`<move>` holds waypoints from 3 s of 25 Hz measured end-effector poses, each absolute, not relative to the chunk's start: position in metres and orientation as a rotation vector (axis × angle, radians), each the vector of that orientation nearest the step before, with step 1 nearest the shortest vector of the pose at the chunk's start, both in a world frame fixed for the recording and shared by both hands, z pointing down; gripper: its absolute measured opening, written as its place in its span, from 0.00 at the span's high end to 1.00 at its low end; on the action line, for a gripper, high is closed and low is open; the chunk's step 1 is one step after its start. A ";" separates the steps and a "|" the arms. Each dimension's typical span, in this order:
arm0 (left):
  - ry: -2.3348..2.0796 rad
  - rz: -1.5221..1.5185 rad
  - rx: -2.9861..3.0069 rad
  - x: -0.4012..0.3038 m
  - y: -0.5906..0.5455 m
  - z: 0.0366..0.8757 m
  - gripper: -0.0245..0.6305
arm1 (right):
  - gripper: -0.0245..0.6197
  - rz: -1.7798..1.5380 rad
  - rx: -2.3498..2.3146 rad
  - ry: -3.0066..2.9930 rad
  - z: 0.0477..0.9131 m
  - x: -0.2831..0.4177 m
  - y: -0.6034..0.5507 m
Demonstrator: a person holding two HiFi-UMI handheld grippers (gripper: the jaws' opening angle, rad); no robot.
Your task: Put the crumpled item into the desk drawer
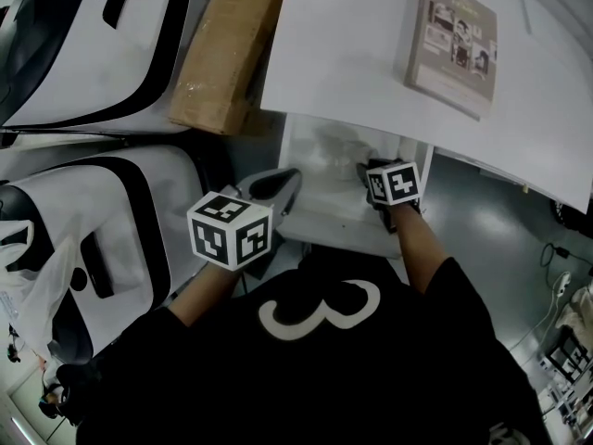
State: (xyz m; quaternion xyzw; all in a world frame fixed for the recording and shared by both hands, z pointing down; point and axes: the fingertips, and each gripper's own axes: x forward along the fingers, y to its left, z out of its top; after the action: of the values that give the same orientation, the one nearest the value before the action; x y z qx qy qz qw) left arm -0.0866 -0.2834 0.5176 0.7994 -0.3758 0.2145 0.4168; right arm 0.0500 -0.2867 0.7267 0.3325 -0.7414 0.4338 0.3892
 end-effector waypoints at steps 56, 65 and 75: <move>-0.800 0.156 2.462 -0.077 -0.132 0.310 0.95 | 0.96 0.727 1.166 -2.789 0.316 0.017 -0.125; -0.811 0.172 2.457 -0.074 -0.131 0.315 0.95 | 0.96 0.754 1.132 -2.799 0.321 0.016 -0.123; -0.813 0.192 2.447 -0.071 -0.136 0.323 0.95 | 0.96 0.765 1.119 -2.793 0.328 0.017 -0.127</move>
State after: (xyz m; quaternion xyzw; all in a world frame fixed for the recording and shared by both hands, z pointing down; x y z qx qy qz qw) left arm -0.0710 -0.1360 0.3227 0.9101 -0.3023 0.0714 0.2743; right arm 0.0169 -0.1266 0.3277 0.3604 -0.8995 0.2464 0.0187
